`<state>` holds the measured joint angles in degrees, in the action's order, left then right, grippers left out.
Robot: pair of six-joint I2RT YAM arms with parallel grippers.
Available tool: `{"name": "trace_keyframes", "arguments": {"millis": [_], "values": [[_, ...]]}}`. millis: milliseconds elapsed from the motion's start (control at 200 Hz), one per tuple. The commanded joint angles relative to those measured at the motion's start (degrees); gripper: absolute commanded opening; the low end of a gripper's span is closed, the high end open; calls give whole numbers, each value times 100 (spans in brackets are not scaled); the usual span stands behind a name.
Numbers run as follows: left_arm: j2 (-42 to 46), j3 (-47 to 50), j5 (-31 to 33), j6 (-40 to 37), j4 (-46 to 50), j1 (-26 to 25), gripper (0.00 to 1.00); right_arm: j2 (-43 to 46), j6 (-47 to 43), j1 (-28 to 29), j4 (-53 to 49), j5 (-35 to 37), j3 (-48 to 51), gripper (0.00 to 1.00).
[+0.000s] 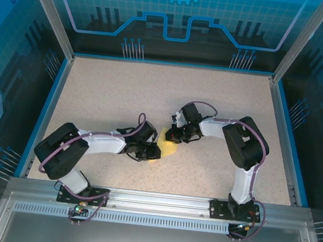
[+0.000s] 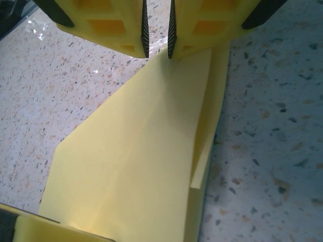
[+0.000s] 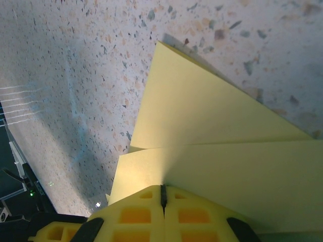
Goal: Fold a paper plane with a square sheet of paper (pick it up from the middle)
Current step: Fourth fold the wing at the center of the table.
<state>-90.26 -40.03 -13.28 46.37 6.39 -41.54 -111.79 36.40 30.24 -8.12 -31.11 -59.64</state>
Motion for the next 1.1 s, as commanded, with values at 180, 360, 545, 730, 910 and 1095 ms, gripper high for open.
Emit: {"name": "trace_keyframes", "arguments": {"millis": [180,360,545,730,910,1095], "values": [[84,-97,194,-143,273,-27,18,-248,-76,44,-479,321,-72,2],[162,-197,261,-210,252,-25,14,152,-52,49,-574,125,-258,4],[124,-244,352,-246,319,-24,13,691,20,52,-568,-45,-223,9],[120,-251,379,-251,305,-26,12,1157,253,147,-724,437,71,18],[155,-253,398,-269,310,-21,12,1388,829,355,-1062,1372,299,29],[149,-239,396,-261,314,-22,11,999,1161,601,-1192,1729,44,33]]}}
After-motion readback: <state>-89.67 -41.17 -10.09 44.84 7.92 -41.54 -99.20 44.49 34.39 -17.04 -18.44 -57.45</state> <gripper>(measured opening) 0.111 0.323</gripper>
